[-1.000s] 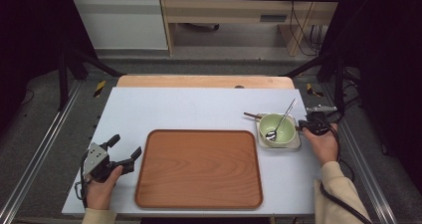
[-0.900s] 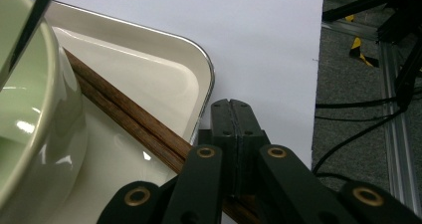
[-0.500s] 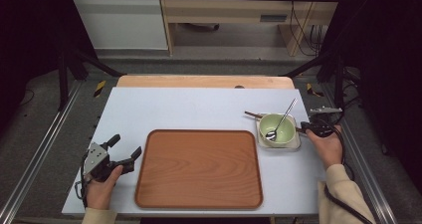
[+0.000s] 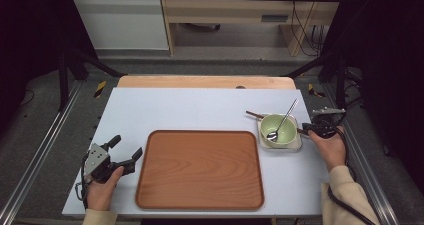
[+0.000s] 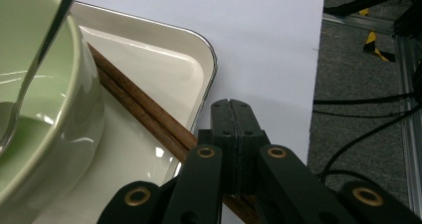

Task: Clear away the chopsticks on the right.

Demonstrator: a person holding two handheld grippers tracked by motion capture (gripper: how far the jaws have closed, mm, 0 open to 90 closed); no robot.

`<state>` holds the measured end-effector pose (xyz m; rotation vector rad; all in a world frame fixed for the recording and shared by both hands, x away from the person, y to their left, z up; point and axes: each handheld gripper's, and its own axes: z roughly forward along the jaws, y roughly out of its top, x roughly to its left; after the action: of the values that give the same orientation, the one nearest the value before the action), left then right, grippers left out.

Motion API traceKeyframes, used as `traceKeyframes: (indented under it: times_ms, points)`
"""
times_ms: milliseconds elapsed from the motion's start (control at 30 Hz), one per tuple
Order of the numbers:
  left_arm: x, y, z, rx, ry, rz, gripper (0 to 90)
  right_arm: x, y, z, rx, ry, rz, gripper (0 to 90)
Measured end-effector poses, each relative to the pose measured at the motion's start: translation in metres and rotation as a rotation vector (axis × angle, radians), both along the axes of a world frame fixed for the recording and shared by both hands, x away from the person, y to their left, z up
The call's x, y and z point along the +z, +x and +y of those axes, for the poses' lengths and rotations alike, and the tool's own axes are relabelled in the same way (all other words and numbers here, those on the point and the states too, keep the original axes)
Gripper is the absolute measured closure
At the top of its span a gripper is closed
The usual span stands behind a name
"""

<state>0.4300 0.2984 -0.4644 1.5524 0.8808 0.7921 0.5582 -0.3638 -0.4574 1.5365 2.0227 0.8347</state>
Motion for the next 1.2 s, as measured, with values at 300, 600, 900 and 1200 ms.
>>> traceKeyframes:
  times_ms: [300,600,900,1200]
  points:
    - [0.000,0.000,0.000,0.002,-0.001,-0.001,8.8,0.001,0.000,-0.001,-0.002,0.032,-0.007,90.0]
    - [0.000,0.000,0.001,0.004,-0.004,-0.001,8.9,0.000,0.000,-0.006,-0.016,0.042,-0.005,90.0]
    - [0.000,0.000,0.001,0.002,-0.004,-0.003,8.9,0.011,-0.005,-0.013,-0.015,0.019,-0.020,89.6]
    - [0.000,0.000,0.000,0.001,-0.001,-0.005,8.9,0.018,-0.012,-0.019,0.002,-0.002,-0.005,86.5]
